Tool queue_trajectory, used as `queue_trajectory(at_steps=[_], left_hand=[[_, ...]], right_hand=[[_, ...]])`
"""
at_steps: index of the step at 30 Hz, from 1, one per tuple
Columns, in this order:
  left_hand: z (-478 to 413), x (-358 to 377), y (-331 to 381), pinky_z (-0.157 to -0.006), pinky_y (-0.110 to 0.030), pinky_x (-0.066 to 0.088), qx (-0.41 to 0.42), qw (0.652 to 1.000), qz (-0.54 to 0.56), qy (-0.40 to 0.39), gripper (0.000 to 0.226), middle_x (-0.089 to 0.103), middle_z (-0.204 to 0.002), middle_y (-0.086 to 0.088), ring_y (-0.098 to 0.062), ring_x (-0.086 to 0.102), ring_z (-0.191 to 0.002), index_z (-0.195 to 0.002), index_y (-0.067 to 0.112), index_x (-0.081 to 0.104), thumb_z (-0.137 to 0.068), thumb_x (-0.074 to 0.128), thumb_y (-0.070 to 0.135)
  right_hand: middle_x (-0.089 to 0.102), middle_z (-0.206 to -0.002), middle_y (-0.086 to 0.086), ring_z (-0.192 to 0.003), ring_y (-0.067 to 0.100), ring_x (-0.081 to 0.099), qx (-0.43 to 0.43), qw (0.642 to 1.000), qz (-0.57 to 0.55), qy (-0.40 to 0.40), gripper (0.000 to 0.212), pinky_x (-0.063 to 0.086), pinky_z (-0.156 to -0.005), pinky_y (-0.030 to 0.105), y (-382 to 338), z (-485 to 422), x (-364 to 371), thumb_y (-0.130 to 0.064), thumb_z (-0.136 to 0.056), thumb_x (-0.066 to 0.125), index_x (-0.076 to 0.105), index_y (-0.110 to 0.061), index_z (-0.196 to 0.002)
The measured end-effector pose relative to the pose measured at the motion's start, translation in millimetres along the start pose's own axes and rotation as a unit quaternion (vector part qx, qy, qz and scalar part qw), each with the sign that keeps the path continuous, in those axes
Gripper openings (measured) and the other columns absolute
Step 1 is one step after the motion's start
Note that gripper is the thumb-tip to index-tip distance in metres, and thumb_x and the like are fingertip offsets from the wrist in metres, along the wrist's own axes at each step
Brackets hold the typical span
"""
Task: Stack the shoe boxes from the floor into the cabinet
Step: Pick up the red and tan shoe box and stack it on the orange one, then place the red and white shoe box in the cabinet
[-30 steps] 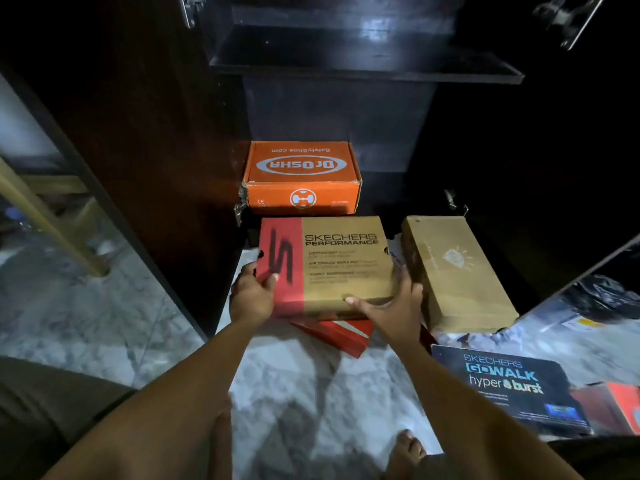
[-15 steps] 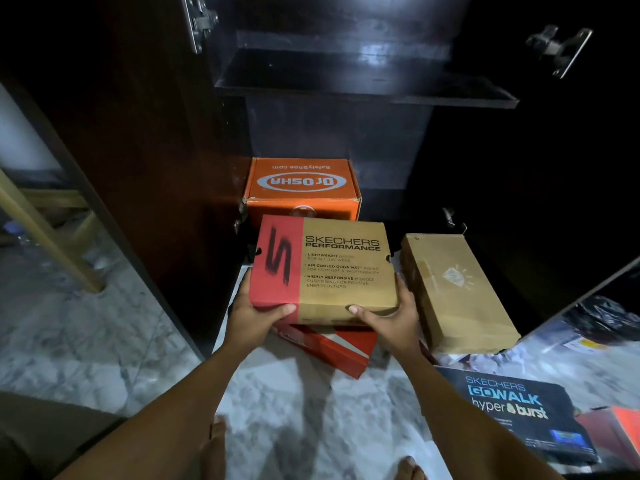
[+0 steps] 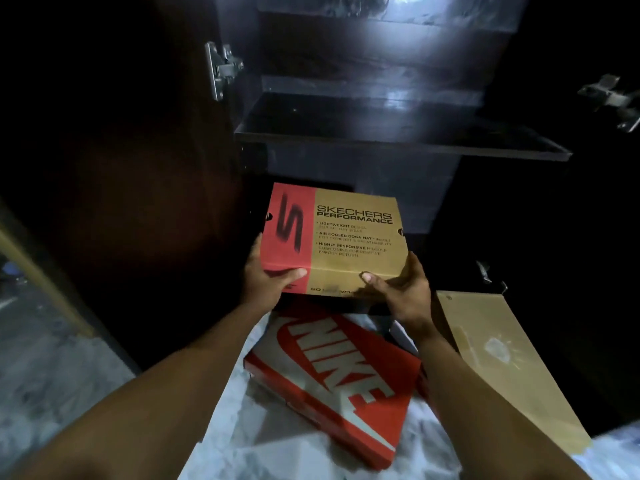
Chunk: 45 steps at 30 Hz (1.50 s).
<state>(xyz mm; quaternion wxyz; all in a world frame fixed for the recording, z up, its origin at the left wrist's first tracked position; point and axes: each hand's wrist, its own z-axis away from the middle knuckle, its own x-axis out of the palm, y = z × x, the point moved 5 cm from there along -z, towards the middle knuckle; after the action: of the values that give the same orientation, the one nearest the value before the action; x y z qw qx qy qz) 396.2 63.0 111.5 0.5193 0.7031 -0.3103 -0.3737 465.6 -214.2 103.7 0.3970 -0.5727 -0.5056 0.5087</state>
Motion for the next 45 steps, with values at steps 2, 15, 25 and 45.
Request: queue_trajectory(at_steps=[2,15,25,45], left_hand=[[-19,0,-6,-0.094,-0.028,0.053,0.016,0.999,-0.015,0.03,0.086,0.061,-0.118,0.005,-0.005,0.061,-0.104,-0.138,0.014,0.048,-0.064,0.092,0.013],[-78,40,-32,-0.103,-0.037,0.041,0.051,0.977,-0.069,0.197,0.057,0.036,-0.141,-0.019,-0.033,0.045,-0.126,-0.121,0.0,0.045,-0.076,0.08,0.008],[-136,50,-26,-0.111,-0.026,0.023,0.032,0.972,-0.169,0.16,0.076,0.02,-0.158,-0.016,-0.031,0.03,-0.14,-0.146,0.002,0.037,-0.081,0.075,0.013],[-1,22,-182,-0.104,-0.04,0.048,-0.119,0.882,-0.349,-0.295,0.15,0.043,-0.144,0.01,-0.017,0.047,-0.133,-0.145,0.045,0.028,-0.01,0.081,0.083]], right_hand=[[0.067,-0.122,-0.002,-0.112,0.015,0.067,0.001,1.0,0.02,0.008,0.077,0.056,-0.092,0.035,-1,-21,9,-0.038,-0.062,0.094,0.058,-0.023,-0.127],[0.054,-0.123,0.003,-0.111,0.013,0.057,-0.047,0.985,0.116,0.117,0.039,0.046,-0.092,0.026,15,-90,52,-0.029,-0.089,0.072,0.047,-0.025,-0.118],[0.046,-0.146,0.005,-0.134,0.023,0.046,-0.033,0.98,0.196,0.023,0.092,0.039,-0.11,0.037,19,-158,79,-0.022,-0.083,0.077,0.021,-0.027,-0.156],[0.046,-0.148,0.015,-0.134,0.034,0.047,0.114,0.961,0.25,-0.007,0.099,0.042,-0.109,0.046,133,53,21,-0.069,-0.073,0.059,0.033,-0.014,-0.152]])
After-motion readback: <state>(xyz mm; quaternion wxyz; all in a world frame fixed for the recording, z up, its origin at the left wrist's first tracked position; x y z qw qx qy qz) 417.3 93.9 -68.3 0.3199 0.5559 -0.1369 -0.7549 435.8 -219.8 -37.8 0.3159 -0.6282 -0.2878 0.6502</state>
